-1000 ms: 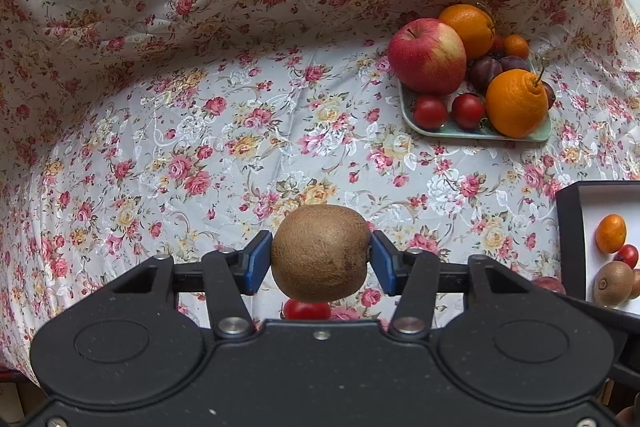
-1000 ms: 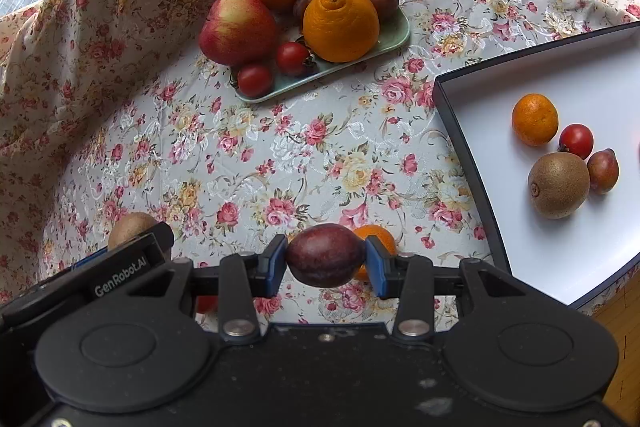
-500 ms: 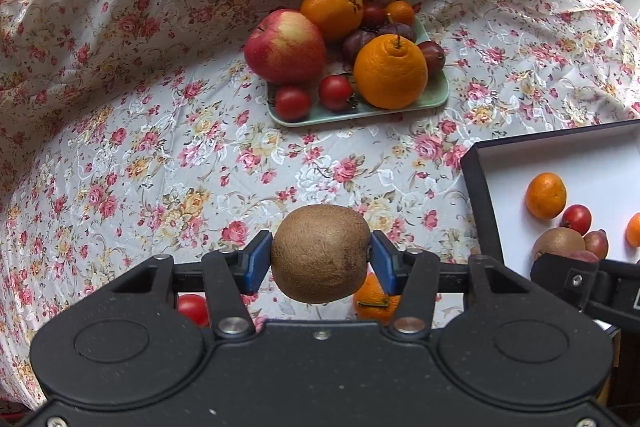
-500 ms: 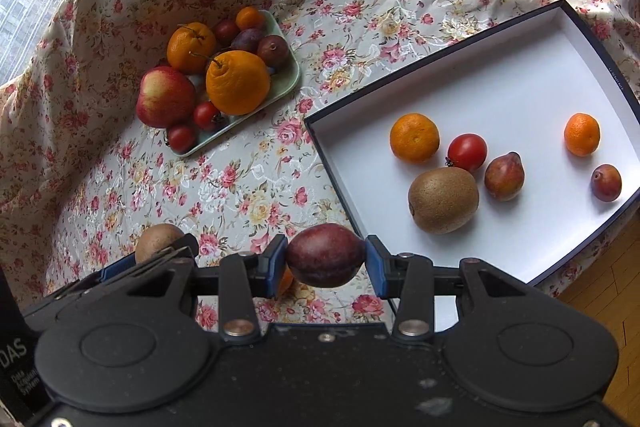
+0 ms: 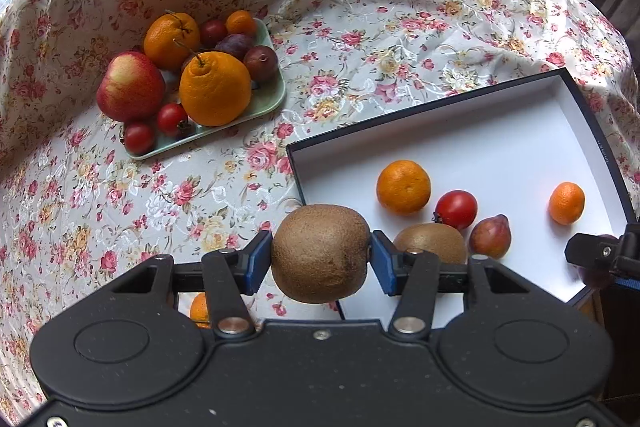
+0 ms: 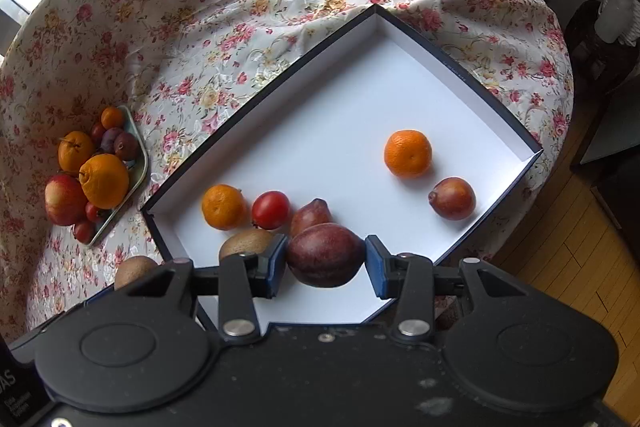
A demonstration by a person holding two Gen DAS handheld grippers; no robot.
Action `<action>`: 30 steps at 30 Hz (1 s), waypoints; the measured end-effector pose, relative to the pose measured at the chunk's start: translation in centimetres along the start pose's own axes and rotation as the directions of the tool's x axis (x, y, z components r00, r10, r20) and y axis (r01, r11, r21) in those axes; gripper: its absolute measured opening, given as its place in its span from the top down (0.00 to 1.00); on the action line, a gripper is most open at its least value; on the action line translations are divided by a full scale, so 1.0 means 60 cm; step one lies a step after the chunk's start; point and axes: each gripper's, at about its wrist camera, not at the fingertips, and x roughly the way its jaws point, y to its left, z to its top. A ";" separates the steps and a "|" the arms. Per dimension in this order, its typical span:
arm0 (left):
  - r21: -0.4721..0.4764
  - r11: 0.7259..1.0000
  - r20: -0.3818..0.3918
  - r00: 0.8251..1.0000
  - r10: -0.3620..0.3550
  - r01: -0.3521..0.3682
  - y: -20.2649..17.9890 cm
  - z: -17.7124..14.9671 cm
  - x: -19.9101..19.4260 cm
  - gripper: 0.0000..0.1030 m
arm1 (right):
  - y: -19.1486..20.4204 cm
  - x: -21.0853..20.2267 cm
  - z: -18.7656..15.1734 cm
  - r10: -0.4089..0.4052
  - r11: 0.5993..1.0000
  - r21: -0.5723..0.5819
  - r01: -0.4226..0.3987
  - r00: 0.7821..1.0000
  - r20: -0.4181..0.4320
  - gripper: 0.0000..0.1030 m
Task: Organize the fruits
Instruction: 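Carry the held kiwi and plum over the white box, then lower the kiwi and plum into the white box and open both tools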
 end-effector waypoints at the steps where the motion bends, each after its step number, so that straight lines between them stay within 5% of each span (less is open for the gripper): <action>1: 0.005 1.000 0.001 1.000 -0.003 0.003 -0.009 0.002 0.001 0.44 | -0.020 0.002 0.008 -0.007 1.000 0.020 0.007 1.000 0.004 0.58; 12: 0.037 0.999 0.012 0.999 -0.034 0.034 -0.099 0.031 0.024 0.44 | -0.148 0.026 0.048 -0.085 0.984 0.156 0.083 0.996 0.006 0.58; 30: 0.051 0.998 0.022 0.999 -0.045 0.044 -0.183 0.067 0.070 0.44 | -0.146 0.030 0.035 -0.070 0.996 0.049 0.068 0.997 0.026 0.58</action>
